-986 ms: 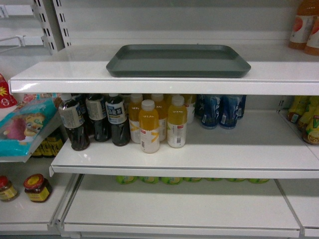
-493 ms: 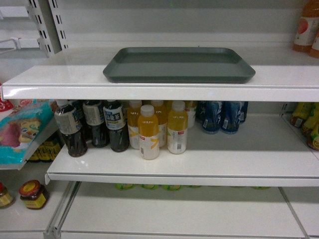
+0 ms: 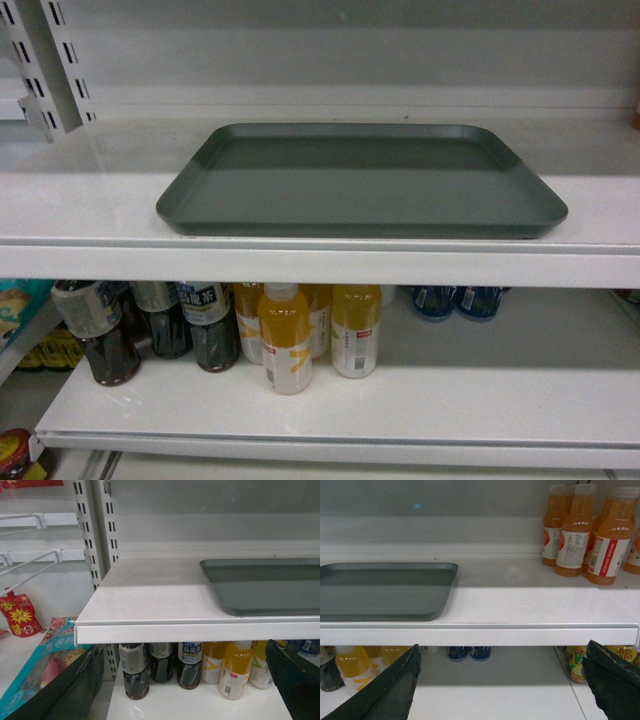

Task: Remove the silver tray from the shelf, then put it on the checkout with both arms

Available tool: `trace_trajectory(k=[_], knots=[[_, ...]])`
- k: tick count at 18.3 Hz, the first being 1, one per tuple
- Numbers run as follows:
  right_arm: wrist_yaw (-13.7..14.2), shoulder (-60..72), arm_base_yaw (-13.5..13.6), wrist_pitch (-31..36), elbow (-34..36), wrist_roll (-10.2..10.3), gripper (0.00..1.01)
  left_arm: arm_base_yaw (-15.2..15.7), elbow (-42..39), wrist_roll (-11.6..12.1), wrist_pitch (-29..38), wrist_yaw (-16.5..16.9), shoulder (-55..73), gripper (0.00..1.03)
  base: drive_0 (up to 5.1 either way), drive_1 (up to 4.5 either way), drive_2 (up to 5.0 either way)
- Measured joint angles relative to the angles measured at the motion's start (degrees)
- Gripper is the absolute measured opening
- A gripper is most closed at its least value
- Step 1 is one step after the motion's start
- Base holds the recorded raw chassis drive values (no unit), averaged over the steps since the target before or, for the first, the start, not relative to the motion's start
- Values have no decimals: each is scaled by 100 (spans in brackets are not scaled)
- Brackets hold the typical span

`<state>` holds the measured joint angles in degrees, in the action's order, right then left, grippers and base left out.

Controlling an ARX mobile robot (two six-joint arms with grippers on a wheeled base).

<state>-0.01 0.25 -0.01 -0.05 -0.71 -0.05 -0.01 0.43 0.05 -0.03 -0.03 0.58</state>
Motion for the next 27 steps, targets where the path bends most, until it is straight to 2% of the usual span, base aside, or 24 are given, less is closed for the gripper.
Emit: trace_trajectory(k=[7,27], knots=[[0,0,0,-22,0,0,98,0,2,0,-15,2,0,98,14,439,-410],[0,0,0,-20,0,0,98,0,2,0,-17,2,0,98,0,0,0]])
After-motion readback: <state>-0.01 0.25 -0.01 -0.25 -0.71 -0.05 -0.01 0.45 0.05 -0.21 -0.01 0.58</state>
